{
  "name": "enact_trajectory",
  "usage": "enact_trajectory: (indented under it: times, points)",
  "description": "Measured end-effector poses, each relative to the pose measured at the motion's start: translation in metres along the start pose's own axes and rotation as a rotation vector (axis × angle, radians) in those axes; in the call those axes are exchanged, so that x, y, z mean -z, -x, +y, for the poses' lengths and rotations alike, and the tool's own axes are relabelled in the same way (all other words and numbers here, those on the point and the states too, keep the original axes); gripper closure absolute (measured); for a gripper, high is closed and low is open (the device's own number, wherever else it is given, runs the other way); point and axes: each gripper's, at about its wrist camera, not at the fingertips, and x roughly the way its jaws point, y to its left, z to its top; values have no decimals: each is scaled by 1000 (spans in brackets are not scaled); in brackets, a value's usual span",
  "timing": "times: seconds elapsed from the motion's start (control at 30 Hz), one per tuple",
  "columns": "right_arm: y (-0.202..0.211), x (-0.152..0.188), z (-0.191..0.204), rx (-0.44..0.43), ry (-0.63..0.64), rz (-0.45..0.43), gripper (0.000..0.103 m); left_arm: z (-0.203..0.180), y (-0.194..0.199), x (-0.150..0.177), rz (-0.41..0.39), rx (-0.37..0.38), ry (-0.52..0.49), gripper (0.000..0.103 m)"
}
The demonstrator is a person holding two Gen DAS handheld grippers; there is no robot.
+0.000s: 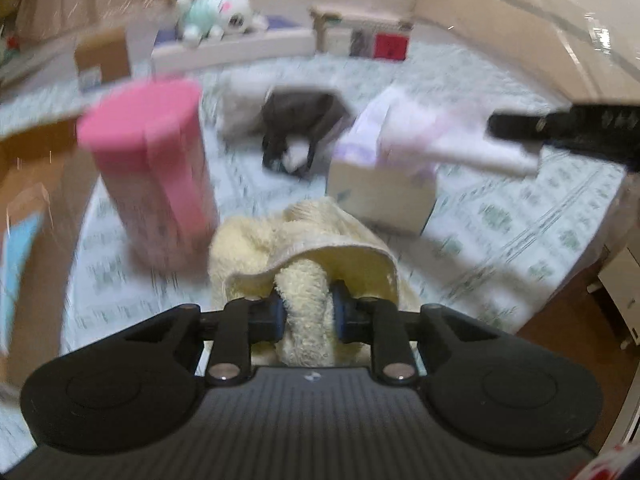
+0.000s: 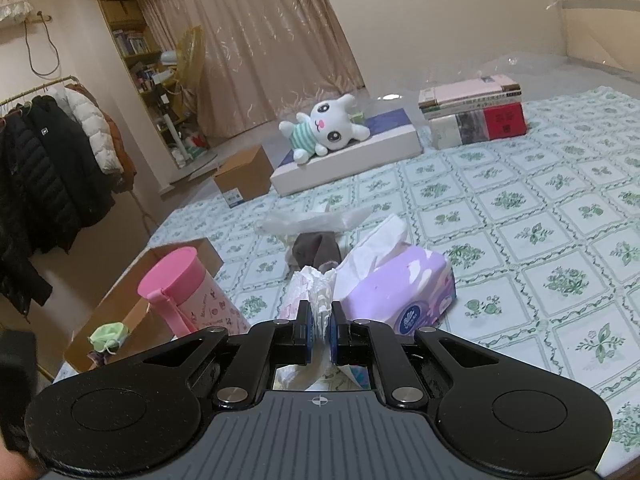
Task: Organize soft objects
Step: 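Carry the cream towel and white cloth over into the cardboard box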
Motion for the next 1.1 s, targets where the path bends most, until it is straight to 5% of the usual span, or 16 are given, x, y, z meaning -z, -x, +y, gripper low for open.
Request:
enact_trajectory:
  times: [0.47,1.1]
  points:
    - [36,-43,19,-15,35,-121,95,3,87,-108,-198,45,-113,85]
    - [15,-67,59,-113,82,-87,95,58,134,-138,-227,47,-28,85]
